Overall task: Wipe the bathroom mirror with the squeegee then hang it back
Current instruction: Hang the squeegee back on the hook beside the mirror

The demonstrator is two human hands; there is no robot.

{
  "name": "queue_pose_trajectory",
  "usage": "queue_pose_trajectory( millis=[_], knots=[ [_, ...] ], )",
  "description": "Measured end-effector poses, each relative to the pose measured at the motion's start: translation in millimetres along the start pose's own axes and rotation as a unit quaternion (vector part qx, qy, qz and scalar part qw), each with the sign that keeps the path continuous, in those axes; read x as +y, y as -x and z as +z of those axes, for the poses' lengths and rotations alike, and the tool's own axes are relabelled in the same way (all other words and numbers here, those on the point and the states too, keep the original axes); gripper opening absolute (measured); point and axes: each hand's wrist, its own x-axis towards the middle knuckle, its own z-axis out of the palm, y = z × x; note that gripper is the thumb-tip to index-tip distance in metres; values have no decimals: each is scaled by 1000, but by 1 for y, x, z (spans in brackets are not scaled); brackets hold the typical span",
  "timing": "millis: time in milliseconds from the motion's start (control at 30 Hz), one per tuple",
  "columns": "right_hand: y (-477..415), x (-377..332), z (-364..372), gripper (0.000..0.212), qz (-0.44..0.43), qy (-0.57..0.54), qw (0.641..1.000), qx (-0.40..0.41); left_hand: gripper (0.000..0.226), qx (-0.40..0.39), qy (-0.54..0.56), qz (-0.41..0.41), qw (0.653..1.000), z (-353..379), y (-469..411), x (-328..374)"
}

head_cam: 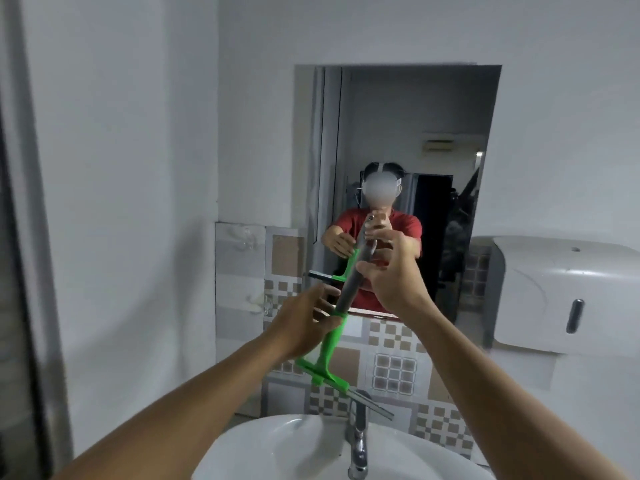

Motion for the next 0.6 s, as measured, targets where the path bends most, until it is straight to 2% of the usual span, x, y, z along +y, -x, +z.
queue_pose_trajectory(
  millis=[133, 400, 600],
  knots=[
    [-34, 8, 54, 49, 5, -1, 998, -63, 26, 63, 93, -35, 993, -29, -17, -36],
    [-96, 42, 152, 54, 13, 20, 993, -117, 37, 126, 193, -65, 971, -70, -46, -114],
    [-123, 64, 214, 46, 14, 37, 989, -143, 42, 162, 223, -83, 958, -87, -65, -172]
  ],
)
